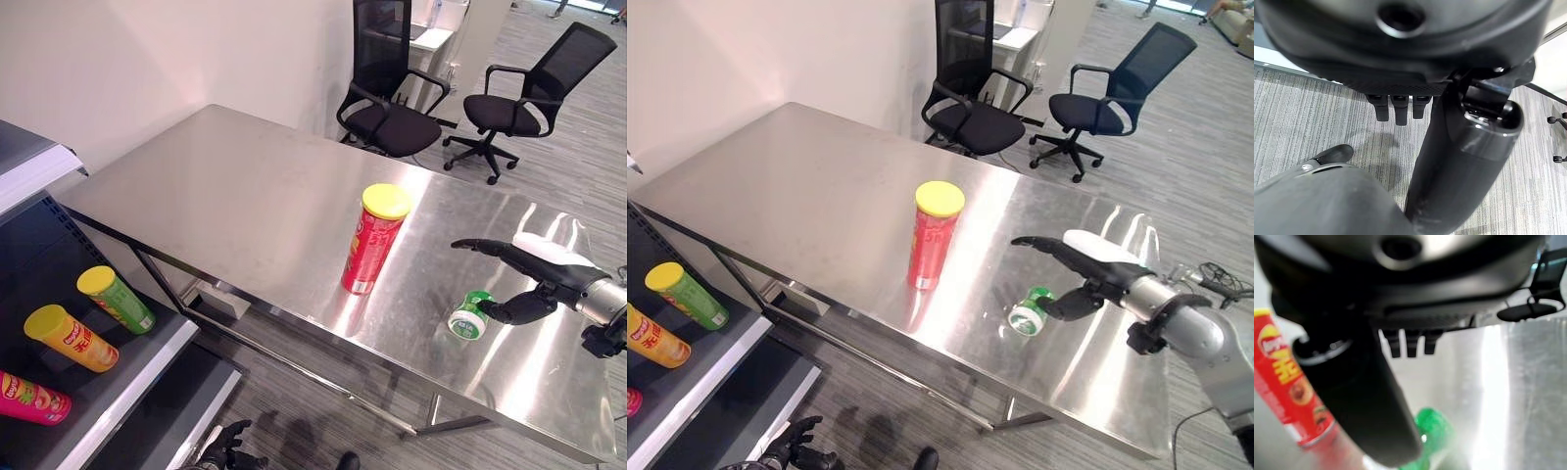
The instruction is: Put the goods on the table back onto the shelves and tidy them up.
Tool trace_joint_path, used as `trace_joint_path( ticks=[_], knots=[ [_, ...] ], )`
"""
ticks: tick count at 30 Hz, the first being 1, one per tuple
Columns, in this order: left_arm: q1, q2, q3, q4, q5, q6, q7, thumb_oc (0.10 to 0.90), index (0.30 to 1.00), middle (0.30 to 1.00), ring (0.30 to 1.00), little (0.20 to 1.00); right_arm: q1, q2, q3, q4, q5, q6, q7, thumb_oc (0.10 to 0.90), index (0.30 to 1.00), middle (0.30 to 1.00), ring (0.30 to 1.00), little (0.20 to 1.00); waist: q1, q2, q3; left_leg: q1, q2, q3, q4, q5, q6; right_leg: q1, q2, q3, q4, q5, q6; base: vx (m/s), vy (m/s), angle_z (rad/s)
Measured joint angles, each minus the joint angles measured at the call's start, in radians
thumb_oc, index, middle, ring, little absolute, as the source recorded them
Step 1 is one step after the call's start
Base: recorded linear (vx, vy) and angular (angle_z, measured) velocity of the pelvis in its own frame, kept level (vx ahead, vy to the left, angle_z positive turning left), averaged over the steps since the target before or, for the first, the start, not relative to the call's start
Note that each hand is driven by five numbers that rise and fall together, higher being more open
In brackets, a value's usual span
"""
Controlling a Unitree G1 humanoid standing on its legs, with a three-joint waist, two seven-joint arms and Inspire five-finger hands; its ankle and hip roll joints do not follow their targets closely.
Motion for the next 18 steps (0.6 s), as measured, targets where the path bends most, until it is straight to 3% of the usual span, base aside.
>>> trace_joint_path(
  ticks=[10, 18],
  knots=[
    [0.003, 0.004, -0.009, -0.012, 0.022, 0.000, 0.014, 0.800, 0.900, 0.900, 0.900, 0.900, -0.106, 0.013, -0.134, 0.025, 0.042, 0.001, -0.114, 0.800, 0.900, 0.900, 0.900, 0.900, -0.002, 0.000, -0.001, 0.004, 0.001, 0.004, 0.000, 0.000, 0.000, 0.000, 0.001, 0.006, 0.002, 0.000, 0.000, 0.00, -0.001, 0.00],
    [0.016, 0.008, -0.002, -0.028, 0.021, 0.000, 0.011, 0.800, 0.900, 0.900, 0.900, 0.900, -0.097, -0.012, -0.157, -0.047, 0.092, 0.010, -0.072, 0.800, 0.900, 0.900, 0.900, 0.900, -0.002, -0.008, -0.002, 0.007, 0.001, 0.005, 0.001, 0.000, 0.000, -0.001, 0.001, 0.009, 0.008, 0.000, 0.000, 0.00, 0.000, 0.00]
  ],
)
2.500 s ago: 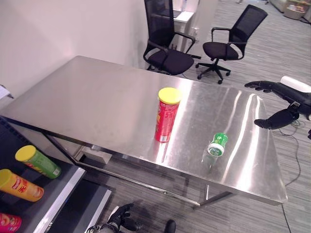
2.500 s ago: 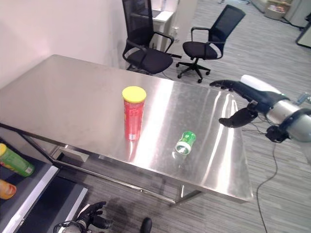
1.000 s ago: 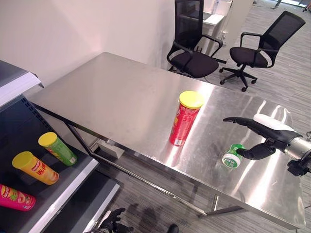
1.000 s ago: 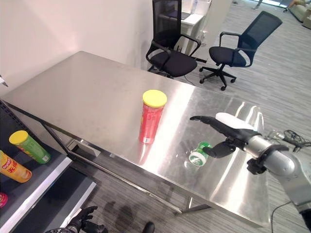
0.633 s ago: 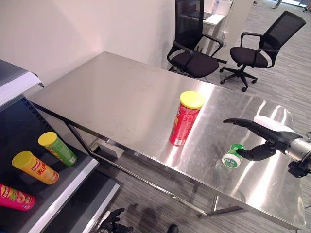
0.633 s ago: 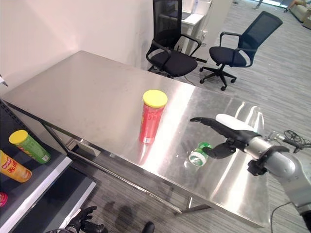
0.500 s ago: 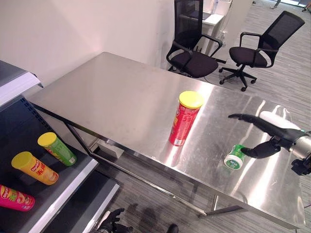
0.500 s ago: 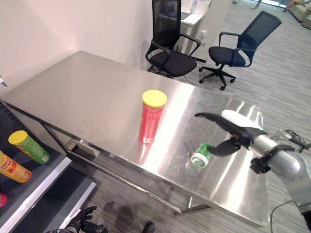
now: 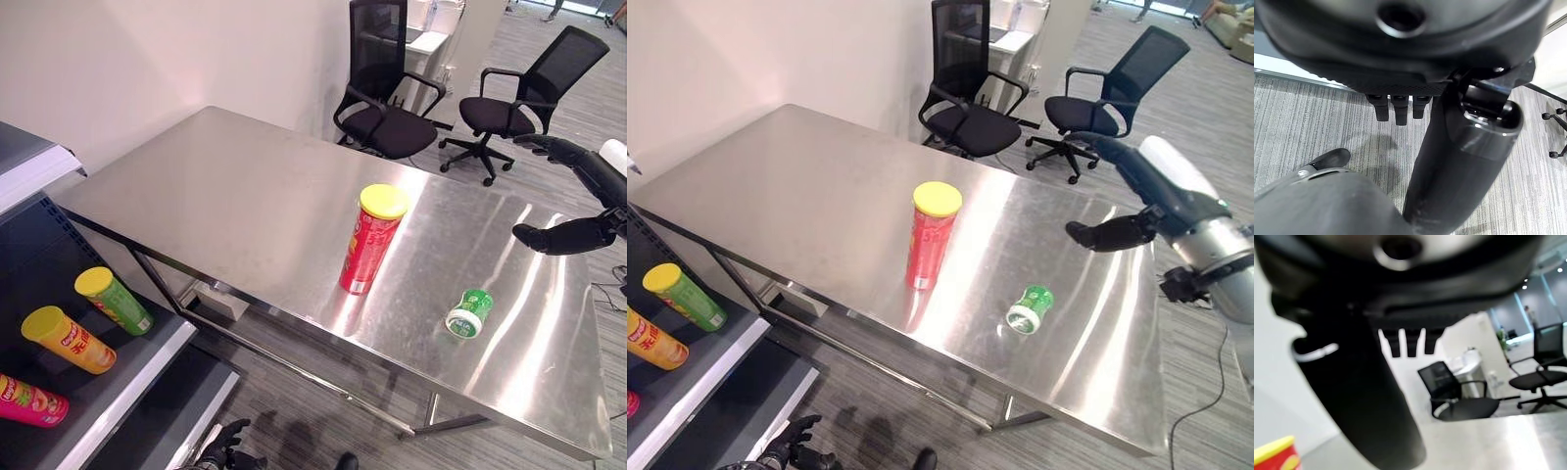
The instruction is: Put the goods on the table back onto the shelves and tidy them up.
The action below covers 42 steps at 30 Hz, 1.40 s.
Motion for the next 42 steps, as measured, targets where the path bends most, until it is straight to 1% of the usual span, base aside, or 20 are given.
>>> trace_joint_path(
  ticks=[3, 4, 7, 12, 16, 18, 19, 22, 26, 27, 30, 36, 39, 40, 42],
  knots=[
    [0.005, 0.001, 0.022, 0.005, 0.000, 0.000, -0.004, 0.800, 0.900, 0.900, 0.900, 0.900, 0.122, -0.001, -0.032, -0.107, 0.012, 0.006, 0.107, 0.800, 0.900, 0.900, 0.900, 0.900, -0.002, -0.016, -0.009, 0.002, 0.000, 0.010, -0.001, 0.000, 0.000, -0.006, -0.001, 0.008, 0.008, -0.002, 0.000, -0.02, 0.002, -0.06],
    [0.005, 0.002, 0.022, 0.005, 0.000, 0.000, -0.003, 0.800, 0.900, 0.900, 0.900, 0.900, 0.130, 0.000, -0.032, -0.116, 0.012, 0.008, 0.119, 0.800, 0.900, 0.900, 0.900, 0.900, -0.003, -0.018, -0.009, 0.003, -0.001, 0.012, 0.000, 0.000, 0.000, -0.008, -0.001, 0.012, 0.008, -0.002, 0.000, -0.03, 0.007, -0.16],
    [0.006, 0.002, 0.022, 0.005, 0.001, 0.000, -0.004, 0.800, 0.900, 0.900, 0.900, 0.900, 0.145, 0.000, -0.032, -0.125, 0.011, 0.013, 0.137, 0.800, 0.900, 0.900, 0.900, 0.900, -0.007, -0.019, -0.010, 0.005, -0.001, 0.022, 0.000, -0.001, 0.001, -0.010, -0.002, 0.018, 0.011, -0.001, -0.001, -0.01, 0.002, -0.06],
    [0.010, 0.004, 0.022, 0.002, 0.019, 0.000, -0.004, 0.800, 0.900, 0.900, 0.900, 0.900, 0.174, 0.000, -0.032, -0.125, -0.004, 0.024, 0.158, 0.800, 0.900, 0.900, 0.900, 0.900, -0.025, -0.019, -0.012, 0.002, 0.000, 0.024, 0.004, -0.001, 0.001, -0.021, -0.003, 0.023, 0.026, -0.004, -0.006, -0.01, 0.006, -0.02],
    [0.018, 0.005, 0.025, 0.006, 0.019, 0.000, -0.003, 0.800, 0.900, 0.900, 0.900, 0.900, 0.238, 0.000, -0.032, -0.123, -0.011, 0.024, 0.162, 0.800, 0.900, 0.900, 0.900, 0.900, -0.028, -0.025, -0.029, 0.000, 0.001, 0.024, 0.004, -0.001, 0.001, -0.025, -0.004, 0.023, 0.032, -0.007, -0.008, 0.00, 0.000, 0.00],
    [0.021, 0.003, 0.035, 0.010, 0.018, 0.000, -0.003, 0.800, 0.900, 0.900, 0.900, 0.900, 0.277, 0.000, -0.053, -0.127, -0.010, 0.024, 0.177, 0.800, 0.900, 0.900, 0.900, 0.900, -0.030, -0.025, -0.031, -0.002, 0.001, 0.025, 0.007, -0.001, 0.001, -0.032, -0.007, 0.023, 0.046, -0.013, -0.006, 0.00, 0.000, 0.00],
    [0.023, 0.003, 0.035, 0.010, 0.017, 0.000, -0.003, 0.800, 0.900, 0.900, 0.900, 0.900, 0.289, 0.000, -0.055, -0.127, -0.010, 0.024, 0.179, 0.800, 0.900, 0.900, 0.900, 0.900, -0.034, -0.026, -0.040, -0.011, 0.000, 0.028, 0.010, -0.001, 0.002, -0.044, -0.009, 0.025, 0.051, -0.013, -0.006, -0.01, 0.005, -0.07],
    [0.024, 0.002, 0.034, 0.011, 0.017, 0.000, -0.003, 0.800, 0.900, 0.900, 0.900, 0.900, 0.295, 0.002, -0.046, -0.128, -0.014, 0.025, 0.181, 0.800, 0.900, 0.900, 0.900, 0.900, -0.032, -0.023, -0.042, -0.010, 0.000, 0.050, 0.016, -0.002, 0.003, -0.058, -0.011, 0.046, 0.068, -0.014, -0.004, -0.01, -0.003, -0.19],
    [0.028, 0.004, 0.034, 0.012, 0.018, 0.000, -0.002, 0.800, 0.900, 0.900, 0.900, 0.900, 0.294, 0.005, -0.022, -0.128, -0.041, 0.025, 0.178, 0.800, 0.900, 0.900, 0.900, 0.900, -0.046, -0.023, -0.043, -0.011, 0.001, 0.053, 0.017, -0.006, 0.010, -0.063, -0.012, 0.048, 0.078, -0.014, -0.005, -0.01, -0.004, -0.03],
    [0.030, 0.005, 0.034, 0.012, 0.018, 0.000, -0.001, 0.800, 0.900, 0.900, 0.900, 0.900, 0.294, 0.006, 0.030, -0.128, -0.047, 0.023, 0.179, 0.800, 0.900, 0.900, 0.900, 0.900, -0.048, -0.026, -0.044, -0.011, 0.001, 0.054, 0.017, -0.006, 0.010, -0.064, -0.012, 0.049, 0.080, -0.014, -0.005, -0.01, -0.018, -0.03],
    [0.032, 0.005, 0.034, 0.012, 0.018, 0.000, 0.001, 0.800, 0.900, 0.900, 0.900, 0.900, 0.298, 0.005, 0.103, -0.124, -0.088, 0.012, 0.178, 0.800, 0.900, 0.900, 0.900, 0.900, -0.050, -0.026, -0.044, -0.012, 0.002, 0.054, 0.018, -0.006, 0.010, -0.065, -0.012, 0.049, 0.080, -0.014, -0.005, 0.00, 0.000, 0.00],
    [0.034, 0.005, 0.034, 0.012, 0.017, -0.003, 0.002, 0.800, 0.900, 0.900, 0.900, 0.900, 0.299, -0.026, 0.119, -0.115, -0.131, -0.013, 0.165, 0.800, 0.900, 0.900, 0.900, 0.900, -0.050, -0.027, -0.044, -0.013, 0.002, 0.053, 0.017, -0.006, 0.010, -0.065, -0.012, 0.048, 0.080, -0.015, -0.005, 0.00, 0.000, 0.00],
    [0.034, 0.006, 0.032, 0.013, 0.019, -0.006, 0.013, 0.800, 0.900, 0.900, 0.900, 0.900, 0.299, -0.032, 0.135, -0.109, -0.175, -0.042, 0.127, 0.800, 0.900, 0.900, 0.900, 0.900, -0.050, -0.028, -0.043, -0.013, 0.002, 0.052, 0.017, -0.006, 0.010, -0.065, -0.012, 0.047, 0.079, -0.015, -0.005, 0.00, 0.000, 0.00],
    [0.034, 0.008, 0.030, 0.013, 0.019, -0.006, 0.030, 0.800, 0.900, 0.900, 0.900, 0.900, 0.298, -0.042, 0.152, -0.088, -0.194, -0.056, 0.108, 0.800, 0.900, 0.900, 0.900, 0.900, -0.049, -0.033, -0.040, -0.013, 0.002, 0.052, 0.017, -0.007, 0.011, -0.064, -0.012, 0.047, 0.079, -0.015, -0.005, 0.00, 0.000, 0.00],
    [0.035, 0.013, 0.029, 0.013, 0.020, -0.011, 0.048, 0.800, 0.900, 0.900, 0.900, 0.900, 0.295, -0.056, 0.195, -0.077, -0.217, -0.057, 0.089, 0.800, 0.900, 0.900, 0.900, 0.900, -0.048, -0.041, -0.033, -0.013, 0.002, 0.052, 0.016, -0.007, 0.012, -0.064, -0.012, 0.047, 0.079, -0.015, -0.005, 0.00, 0.000, 0.00]
  ],
)
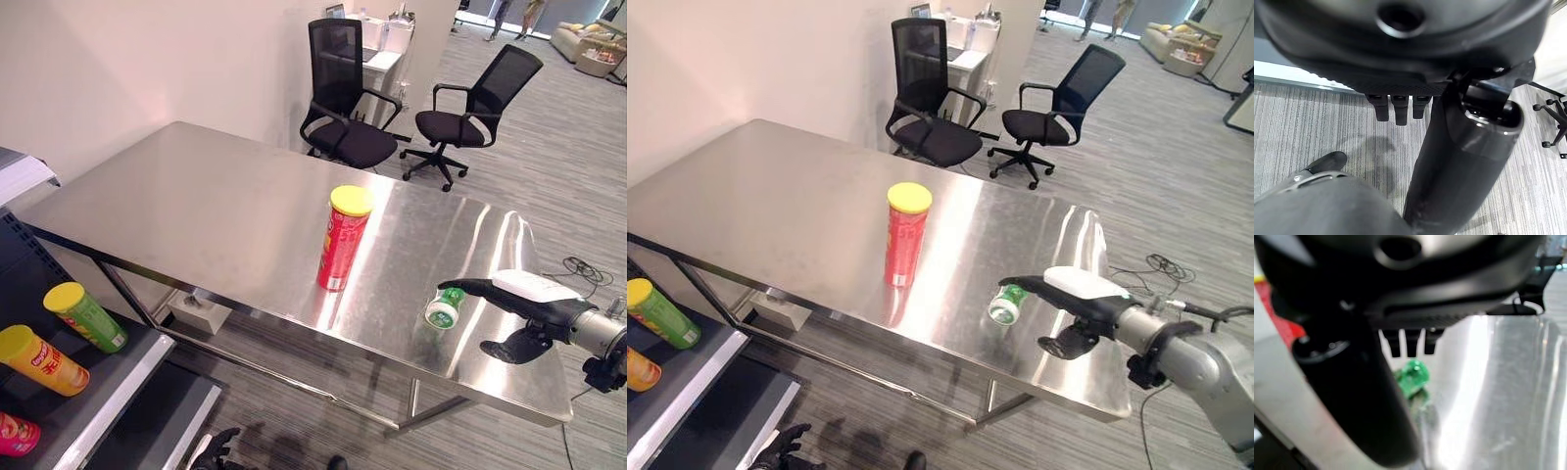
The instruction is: Put the goods on the table back onto the shelves and tidy them up.
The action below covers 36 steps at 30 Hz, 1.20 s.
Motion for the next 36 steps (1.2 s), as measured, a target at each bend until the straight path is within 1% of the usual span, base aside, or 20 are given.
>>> trace_joint_path(
  ticks=[1, 3, 6, 8, 9, 10, 12, 14, 17, 19, 20, 22, 23, 24, 25, 29, 30, 33, 35, 36],
  knots=[
    [-0.001, 0.000, -0.003, 0.000, 0.001, -0.002, 0.002, 0.800, 0.900, 0.900, 0.900, 0.900, 0.000, -0.025, 0.020, -0.002, -0.006, -0.010, -0.006, 0.800, 0.900, 0.900, 0.900, 0.900, -0.001, 0.000, 0.004, 0.000, 0.000, 0.000, 0.000, 0.000, 0.000, 0.000, 0.000, 0.000, 0.000, 0.000, 0.000, 0.00, 0.000, 0.00],
    [0.000, 0.004, -0.018, -0.002, 0.010, -0.007, 0.018, 0.800, 0.900, 0.900, 0.900, 0.900, -0.018, -0.036, 0.029, -0.002, -0.024, -0.023, -0.023, 0.800, 0.900, 0.900, 0.900, 0.900, -0.001, 0.001, 0.009, 0.000, 0.000, 0.000, 0.000, 0.000, 0.000, 0.000, 0.000, 0.000, 0.000, 0.000, 0.000, 0.00, 0.000, 0.00],
    [-0.002, 0.013, -0.040, -0.014, 0.064, -0.012, 0.055, 0.800, 0.900, 0.900, 0.900, 0.900, -0.029, -0.088, 0.063, 0.000, -0.071, -0.056, -0.071, 0.800, 0.900, 0.900, 0.900, 0.900, 0.007, 0.001, 0.016, 0.000, 0.000, -0.001, 0.000, 0.000, 0.000, 0.000, 0.000, -0.002, 0.000, -0.001, -0.001, 0.00, 0.000, 0.00],
    [-0.003, 0.026, -0.050, -0.024, 0.100, -0.017, 0.085, 0.800, 0.900, 0.900, 0.900, 0.900, -0.035, -0.092, 0.079, 0.011, -0.108, -0.075, -0.123, 0.800, 0.900, 0.900, 0.900, 0.900, 0.014, -0.002, 0.031, -0.002, 0.000, -0.002, 0.000, -0.001, 0.001, 0.000, -0.001, -0.002, 0.000, -0.002, -0.001, 0.00, 0.000, 0.00],
    [-0.004, 0.050, -0.093, -0.047, 0.139, -0.018, 0.108, 0.800, 0.900, 0.900, 0.900, 0.900, -0.047, -0.093, 0.098, 0.032, -0.127, -0.090, -0.165, 0.800, 0.900, 0.900, 0.900, 0.900, 0.018, -0.007, 0.047, -0.002, 0.000, -0.002, 0.001, -0.001, 0.001, 0.000, -0.001, -0.002, 0.001, -0.002, -0.001, 0.00, 0.000, 0.00],
    [-0.005, 0.065, -0.110, -0.054, 0.162, -0.019, 0.120, 0.800, 0.900, 0.900, 0.900, 0.900, -0.068, -0.093, 0.116, 0.039, -0.144, -0.093, -0.192, 0.800, 0.900, 0.900, 0.900, 0.900, 0.020, -0.008, 0.054, -0.004, 0.000, -0.002, 0.001, -0.001, 0.001, -0.003, -0.001, -0.003, 0.002, -0.002, -0.001, 0.00, 0.000, 0.00],
    [-0.006, 0.075, -0.116, -0.055, 0.198, -0.018, 0.132, 0.800, 0.900, 0.900, 0.900, 0.900, -0.127, -0.101, 0.165, 0.040, -0.179, -0.098, -0.227, 0.800, 0.900, 0.900, 0.900, 0.900, 0.020, -0.009, 0.054, -0.019, 0.000, -0.003, 0.002, 0.000, 0.001, -0.018, -0.002, -0.003, 0.004, -0.002, -0.001, 0.00, 0.000, 0.00],
    [-0.004, 0.077, -0.117, -0.054, 0.219, -0.018, 0.147, 0.800, 0.900, 0.900, 0.900, 0.900, -0.182, -0.100, 0.214, 0.040, -0.202, -0.107, -0.259, 0.800, 0.900, 0.900, 0.900, 0.900, 0.024, -0.001, 0.060, -0.022, -0.001, -0.003, 0.002, 0.001, 0.000, -0.022, -0.002, -0.003, 0.002, -0.002, -0.002, 0.00, -0.002, 0.02],
    [-0.009, 0.088, -0.116, -0.052, 0.237, -0.018, 0.156, 0.800, 0.900, 0.900, 0.900, 0.900, -0.248, -0.069, 0.262, 0.055, -0.214, -0.109, -0.293, 0.800, 0.900, 0.900, 0.900, 0.900, 0.028, 0.006, 0.078, -0.033, -0.002, -0.011, 0.004, 0.004, -0.006, -0.028, -0.002, -0.008, -0.002, -0.002, -0.002, 0.00, -0.007, 0.07],
    [-0.011, 0.095, -0.116, -0.052, 0.244, -0.018, 0.164, 0.800, 0.900, 0.900, 0.900, 0.900, -0.269, -0.039, 0.257, 0.103, -0.218, -0.106, -0.324, 0.800, 0.900, 0.900, 0.900, 0.900, 0.031, 0.009, 0.096, -0.039, -0.002, -0.023, 0.006, 0.004, -0.006, -0.028, -0.003, -0.018, -0.002, -0.004, 0.001, 0.01, -0.010, 0.13],
    [-0.008, 0.100, -0.117, -0.053, 0.252, -0.017, 0.170, 0.800, 0.900, 0.900, 0.900, 0.900, -0.268, -0.031, 0.254, 0.106, -0.218, -0.107, -0.329, 0.800, 0.900, 0.900, 0.900, 0.900, 0.031, 0.011, 0.098, -0.041, -0.002, -0.025, 0.006, 0.004, -0.006, -0.029, -0.004, -0.020, -0.002, -0.006, 0.003, 0.02, -0.015, 0.11],
    [-0.008, 0.110, -0.119, -0.060, 0.276, -0.017, 0.173, 0.800, 0.900, 0.900, 0.900, 0.900, -0.269, 0.022, 0.243, 0.117, -0.218, -0.107, -0.342, 0.800, 0.900, 0.900, 0.900, 0.900, 0.030, 0.011, 0.098, -0.049, -0.001, -0.029, 0.007, 0.003, -0.005, -0.032, -0.004, -0.026, -0.002, -0.009, 0.004, 0.02, -0.017, 0.08],
    [-0.007, 0.112, -0.119, -0.059, 0.279, -0.016, 0.175, 0.800, 0.900, 0.900, 0.900, 0.900, -0.269, 0.021, 0.243, 0.118, -0.218, -0.107, -0.341, 0.800, 0.900, 0.900, 0.900, 0.900, 0.030, 0.011, 0.098, -0.049, -0.001, -0.029, 0.007, 0.003, -0.005, -0.031, -0.004, -0.028, -0.002, -0.010, 0.005, 0.02, -0.019, 0.03],
    [-0.007, 0.112, -0.119, -0.059, 0.284, -0.016, 0.176, 0.800, 0.900, 0.900, 0.900, 0.900, -0.270, 0.021, 0.244, 0.118, -0.218, -0.107, -0.341, 0.535, 0.502, 0.502, 0.502, 0.502, 0.030, 0.011, 0.098, -0.049, -0.001, -0.029, 0.007, 0.003, -0.004, -0.031, -0.004, -0.028, -0.002, -0.010, 0.005, 0.00, 0.000, 0.00],
    [-0.007, 0.112, -0.120, -0.059, 0.286, -0.016, 0.176, 0.800, 0.900, 0.900, 0.900, 0.900, -0.271, 0.021, 0.244, 0.120, -0.218, -0.105, -0.344, 0.400, 0.300, 0.300, 0.300, 0.300, 0.029, 0.011, 0.098, -0.049, -0.001, -0.029, 0.007, 0.003, -0.004, -0.031, -0.004, -0.027, -0.002, -0.010, 0.005, 0.00, 0.000, 0.00],
    [-0.008, 0.119, -0.144, -0.062, 0.294, -0.016, 0.192, 0.800, 0.900, 0.900, 0.900, 0.900, -0.308, 0.026, 0.234, 0.162, -0.215, -0.074, -0.370, 0.400, 0.300, 0.300, 0.300, 0.300, 0.031, 0.011, 0.099, -0.054, -0.001, -0.029, 0.011, 0.002, -0.003, -0.034, -0.004, -0.027, -0.001, -0.010, 0.005, 0.00, 0.000, 0.00],
    [-0.007, 0.119, -0.144, -0.061, 0.294, -0.016, 0.194, 0.800, 0.900, 0.900, 0.900, 0.900, -0.309, 0.049, 0.219, 0.168, -0.215, -0.064, -0.375, 0.400, 0.300, 0.300, 0.300, 0.300, 0.031, 0.011, 0.099, -0.056, -0.001, -0.029, 0.011, 0.002, -0.002, -0.039, -0.004, -0.026, -0.001, -0.010, 0.005, 0.00, 0.000, 0.00],
    [-0.007, 0.118, -0.142, -0.061, 0.294, -0.015, 0.195, 0.800, 0.900, 0.900, 0.900, 0.900, -0.287, 0.133, 0.172, 0.189, -0.213, -0.066, -0.394, 0.400, 0.300, 0.300, 0.300, 0.300, 0.025, 0.010, 0.098, -0.052, -0.001, -0.027, 0.014, 0.002, -0.002, -0.042, -0.004, -0.023, -0.001, -0.010, 0.005, 0.01, 0.004, -0.04],
    [-0.007, 0.119, -0.140, -0.061, 0.294, -0.014, 0.195, 0.800, 0.900, 0.900, 0.900, 0.900, -0.266, 0.149, 0.153, 0.197, -0.213, -0.055, -0.404, 0.400, 0.300, 0.300, 0.300, 0.300, 0.022, 0.010, 0.098, -0.048, -0.001, -0.026, 0.014, 0.002, -0.002, -0.039, -0.003, -0.022, -0.002, -0.008, 0.003, 0.01, 0.001, -0.02],
    [-0.007, 0.118, -0.140, -0.061, 0.294, -0.013, 0.195, 0.800, 0.900, 0.900, 0.900, 0.900, -0.256, 0.175, 0.142, 0.198, -0.213, -0.051, -0.415, 0.400, 0.300, 0.300, 0.300, 0.300, 0.023, 0.010, 0.098, -0.040, 0.000, -0.026, 0.013, 0.001, -0.001, -0.031, -0.002, -0.022, -0.003, -0.008, 0.003, 0.00, 0.000, 0.00]
  ],
)
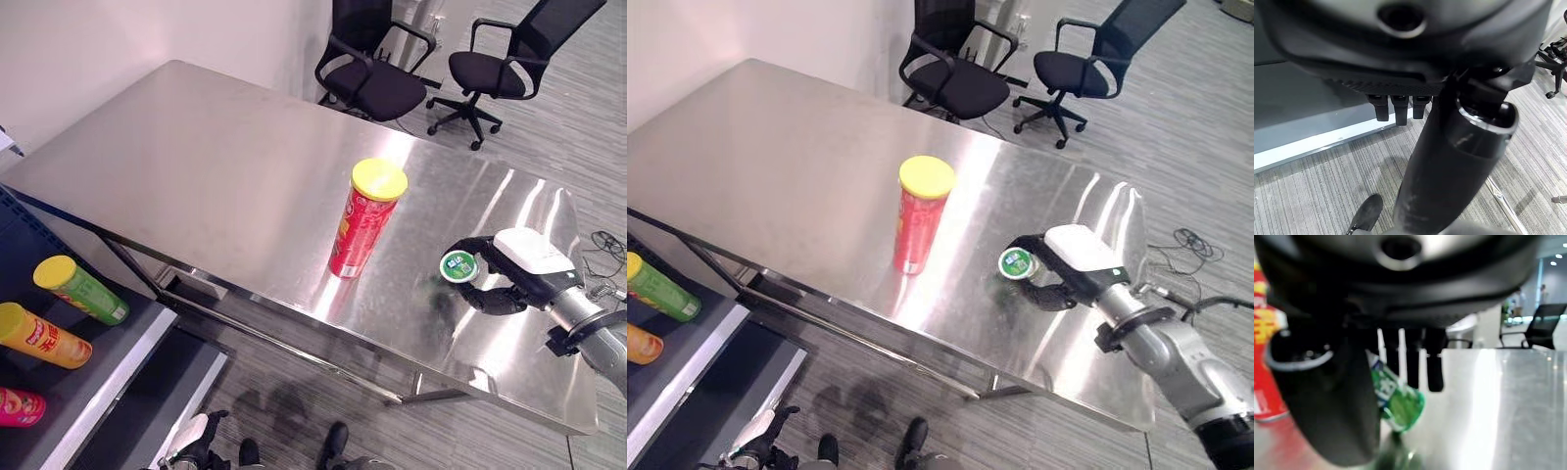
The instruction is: Put the goods on the table back onto the shelves and tidy them up.
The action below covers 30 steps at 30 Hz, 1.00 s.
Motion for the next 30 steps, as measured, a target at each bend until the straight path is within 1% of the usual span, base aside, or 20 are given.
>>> trace_joint_path(
  ticks=[2, 4, 5, 6, 7, 8, 9, 10, 11, 13, 14, 17, 20, 25, 28, 29, 30],
  knots=[
    [-0.001, 0.000, -0.001, -0.001, 0.000, 0.004, 0.000, 0.800, 0.900, 0.900, 0.900, 0.900, 0.004, 0.057, -0.004, 0.034, 0.001, 0.013, -0.019, 0.400, 0.300, 0.300, 0.300, 0.300, 0.000, -0.001, -0.001, 0.005, 0.000, 0.004, 0.000, -0.004, 0.006, 0.004, 0.000, 0.003, 0.001, 0.000, 0.000, 0.00, 0.003, -0.02],
    [0.003, -0.001, 0.000, 0.000, 0.000, 0.005, 0.000, 0.800, 0.900, 0.900, 0.900, 0.900, 0.008, 0.082, -0.010, 0.037, -0.001, 0.015, -0.025, 0.400, 0.300, 0.300, 0.300, 0.300, 0.001, 0.000, -0.002, 0.005, 0.000, 0.006, 0.001, -0.006, 0.010, 0.004, 0.000, 0.006, 0.002, 0.000, -0.001, 0.00, 0.004, -0.02],
    [0.003, -0.004, 0.001, 0.000, 0.000, 0.006, 0.002, 0.800, 0.900, 0.900, 0.900, 0.900, 0.035, 0.092, -0.009, 0.040, -0.010, 0.019, -0.022, 0.400, 0.300, 0.300, 0.300, 0.300, 0.002, 0.001, -0.004, 0.007, 0.000, 0.006, 0.002, -0.006, 0.010, 0.004, 0.000, 0.006, 0.002, 0.001, -0.001, 0.00, 0.000, 0.00],
    [0.005, -0.005, 0.006, 0.000, 0.000, 0.006, 0.003, 0.800, 0.900, 0.900, 0.900, 0.900, 0.070, 0.138, -0.014, 0.052, -0.018, 0.021, -0.037, 0.400, 0.300, 0.300, 0.300, 0.300, 0.006, 0.002, -0.006, 0.006, -0.001, 0.006, 0.001, -0.005, 0.007, 0.003, 0.000, 0.007, 0.001, 0.001, -0.002, 0.00, 0.000, 0.00],
    [0.008, -0.007, 0.005, 0.001, 0.000, 0.008, 0.003, 0.800, 0.900, 0.900, 0.900, 0.900, 0.078, 0.164, -0.028, 0.059, -0.021, 0.028, -0.043, 0.400, 0.300, 0.300, 0.300, 0.300, 0.001, 0.005, -0.011, 0.009, -0.002, 0.008, 0.001, -0.004, 0.006, 0.004, -0.001, 0.009, 0.001, 0.002, -0.003, 0.01, 0.029, -0.04],
    [0.007, -0.012, 0.005, 0.002, 0.000, 0.009, 0.004, 0.800, 0.900, 0.900, 0.900, 0.900, 0.098, 0.201, -0.064, 0.055, -0.022, 0.033, -0.051, 0.400, 0.300, 0.300, 0.300, 0.300, 0.002, 0.009, -0.016, 0.010, -0.003, 0.009, 0.001, -0.005, 0.007, 0.005, -0.001, 0.010, 0.001, 0.002, -0.003, 0.00, 0.000, 0.00],
    [0.005, -0.021, 0.006, 0.001, 0.000, 0.009, 0.015, 0.800, 0.900, 0.900, 0.900, 0.900, 0.157, 0.305, -0.165, 0.015, -0.019, 0.047, -0.055, 0.400, 0.300, 0.300, 0.300, 0.300, 0.006, 0.019, -0.022, 0.012, -0.004, 0.009, -0.001, -0.005, 0.008, 0.006, -0.002, 0.010, 0.001, 0.002, -0.003, 0.01, 0.028, -0.03],
    [0.008, -0.027, 0.005, 0.001, 0.000, 0.009, 0.019, 0.800, 0.900, 0.900, 0.900, 0.900, 0.171, 0.340, -0.186, 0.005, -0.016, 0.058, -0.059, 0.400, 0.300, 0.300, 0.300, 0.300, 0.003, 0.025, -0.025, 0.015, -0.005, 0.012, -0.002, -0.005, 0.008, 0.007, -0.002, 0.012, 0.000, 0.002, -0.003, 0.01, 0.022, -0.07],
    [0.008, -0.034, 0.005, 0.001, 0.000, 0.009, 0.021, 0.800, 0.900, 0.900, 0.900, 0.900, 0.188, 0.352, -0.195, -0.008, -0.007, 0.066, -0.062, 0.400, 0.300, 0.300, 0.300, 0.300, 0.004, 0.032, -0.029, 0.019, -0.006, 0.017, -0.004, -0.005, 0.008, 0.007, -0.002, 0.018, 0.000, 0.004, -0.006, 0.00, 0.026, -0.10],
    [0.004, -0.053, 0.003, -0.001, 0.000, 0.009, 0.020, 0.800, 0.900, 0.900, 0.900, 0.900, 0.220, 0.418, -0.232, -0.057, 0.027, 0.078, -0.084, 0.400, 0.300, 0.300, 0.300, 0.300, -0.003, 0.052, -0.041, 0.026, -0.005, 0.023, -0.007, -0.005, 0.008, 0.019, 0.000, 0.021, -0.002, 0.004, -0.006, -0.01, 0.042, -0.09],
    [0.002, -0.058, 0.003, -0.004, 0.000, 0.008, 0.020, 0.800, 0.900, 0.900, 0.900, 0.900, 0.222, 0.426, -0.232, -0.056, 0.039, 0.081, -0.093, 0.400, 0.300, 0.300, 0.300, 0.300, -0.004, 0.055, -0.049, 0.028, -0.005, 0.025, -0.010, -0.007, 0.012, 0.019, 0.000, 0.022, -0.003, 0.004, -0.006, -0.01, 0.037, -0.05],
    [0.000, -0.059, 0.002, -0.004, 0.000, 0.009, 0.020, 0.800, 0.900, 0.900, 0.900, 0.900, 0.222, 0.434, -0.214, -0.051, 0.045, 0.090, -0.108, 0.400, 0.300, 0.300, 0.300, 0.300, -0.003, 0.050, -0.067, 0.022, -0.004, 0.028, -0.011, -0.008, 0.013, 0.007, 0.000, 0.025, 0.003, 0.004, -0.006, 0.00, 0.018, -0.03],
    [0.007, -0.059, 0.000, -0.004, 0.001, 0.009, 0.018, 0.800, 0.900, 0.900, 0.900, 0.900, 0.231, 0.440, -0.213, -0.042, 0.045, 0.094, -0.113, 0.400, 0.300, 0.300, 0.300, 0.300, -0.002, 0.043, -0.070, 0.023, -0.005, 0.030, -0.011, -0.007, 0.012, 0.004, 0.000, 0.028, 0.003, 0.005, -0.006, 0.00, 0.034, -0.04],
    [0.008, -0.059, 0.000, -0.001, 0.014, 0.009, 0.018, 0.800, 0.900, 0.900, 0.900, 0.900, 0.233, 0.464, -0.216, -0.040, 0.046, 0.103, -0.154, 0.400, 0.300, 0.300, 0.300, 0.300, -0.003, 0.041, -0.072, 0.025, -0.007, 0.042, -0.012, -0.007, 0.013, 0.001, 0.001, 0.042, 0.002, 0.008, -0.006, -0.01, 0.035, -0.07],
    [0.003, -0.061, -0.006, -0.001, 0.018, 0.009, 0.019, 0.800, 0.900, 0.900, 0.900, 0.900, 0.230, 0.539, -0.224, -0.053, 0.088, 0.103, -0.193, 0.400, 0.300, 0.300, 0.300, 0.300, -0.003, 0.042, -0.077, 0.029, -0.009, 0.044, -0.014, -0.005, 0.009, 0.002, 0.001, 0.045, -0.001, 0.008, -0.006, -0.01, 0.058, -0.04],
    [0.006, -0.065, -0.009, -0.001, 0.018, 0.009, 0.019, 0.800, 0.900, 0.900, 0.900, 0.900, 0.220, 0.586, -0.240, -0.075, 0.120, 0.103, -0.206, 0.400, 0.300, 0.300, 0.300, 0.300, -0.003, 0.045, -0.079, 0.037, -0.011, 0.046, -0.015, -0.004, 0.008, 0.003, 0.000, 0.047, -0.002, 0.011, -0.010, -0.02, 0.138, -0.01],
    [0.003, -0.071, -0.014, 0.001, 0.018, 0.009, 0.019, 0.800, 0.900, 0.900, 0.900, 0.900, 0.212, 0.614, -0.254, -0.123, 0.158, 0.103, -0.222, 0.400, 0.300, 0.300, 0.300, 0.300, -0.002, 0.055, -0.085, 0.037, -0.015, 0.046, -0.016, -0.005, 0.009, 0.004, -0.003, 0.047, -0.003, 0.011, -0.011, -0.03, 0.154, -0.05]
  ],
)
